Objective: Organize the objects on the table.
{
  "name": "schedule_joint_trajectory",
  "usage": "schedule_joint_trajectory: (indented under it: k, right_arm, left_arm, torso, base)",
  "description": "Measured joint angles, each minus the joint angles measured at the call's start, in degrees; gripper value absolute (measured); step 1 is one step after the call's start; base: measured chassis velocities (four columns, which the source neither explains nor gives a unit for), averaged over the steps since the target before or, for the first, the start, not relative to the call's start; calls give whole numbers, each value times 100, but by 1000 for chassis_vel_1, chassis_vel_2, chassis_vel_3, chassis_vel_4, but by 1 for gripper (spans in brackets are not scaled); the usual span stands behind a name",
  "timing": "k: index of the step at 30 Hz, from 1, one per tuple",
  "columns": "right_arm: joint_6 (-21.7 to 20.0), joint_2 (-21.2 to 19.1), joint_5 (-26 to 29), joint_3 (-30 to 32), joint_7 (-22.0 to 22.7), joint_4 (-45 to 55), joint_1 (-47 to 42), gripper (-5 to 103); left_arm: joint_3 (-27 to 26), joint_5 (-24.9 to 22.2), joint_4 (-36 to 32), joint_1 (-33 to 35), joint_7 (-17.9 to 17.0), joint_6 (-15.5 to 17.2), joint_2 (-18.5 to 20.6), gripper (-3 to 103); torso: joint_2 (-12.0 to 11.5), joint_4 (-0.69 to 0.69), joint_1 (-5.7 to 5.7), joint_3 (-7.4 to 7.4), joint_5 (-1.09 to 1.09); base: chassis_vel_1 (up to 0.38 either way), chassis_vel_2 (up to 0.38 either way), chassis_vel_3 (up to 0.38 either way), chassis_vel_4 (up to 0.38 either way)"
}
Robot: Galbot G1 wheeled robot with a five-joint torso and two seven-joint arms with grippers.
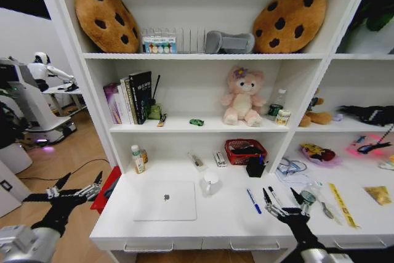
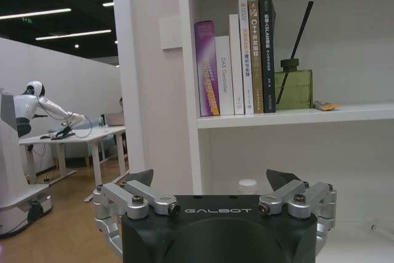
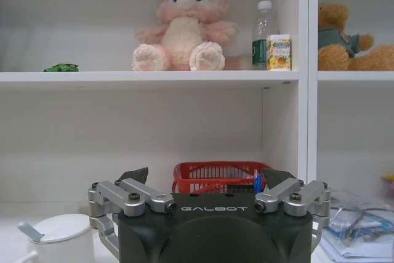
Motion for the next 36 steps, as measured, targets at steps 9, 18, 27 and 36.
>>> schedule_joint_trajectory:
  k: [9, 18, 27, 36]
  right_arm:
    - [-450, -244, 217, -333, 150, 18, 282, 100]
    - [-502, -321, 209, -518, 187, -60, 393, 100]
    - [-889, -431, 656, -1192, 463, -216, 675, 100]
    - [-2110, -1004, 903, -1650, 1062, -684, 1583, 100]
  left_arm:
    - [0, 0, 0, 0, 0, 0, 0, 100]
    - [0, 0, 0, 0, 0, 0, 0, 100]
    - [1, 0, -1, 0, 2, -1, 0, 100]
    - [0, 0, 1, 0, 0, -1, 0, 100]
  torso:
    - [0, -3, 0, 0, 0]
    - [0, -3, 1, 1, 0]
    - [-1, -4, 1, 2, 7]
    - [0, 1, 0, 0, -5]
  base:
    - [-15, -10, 16, 14]
    - [-149, -149, 162, 146]
    - [-237, -230, 224, 215]
    - [-18, -34, 46, 1]
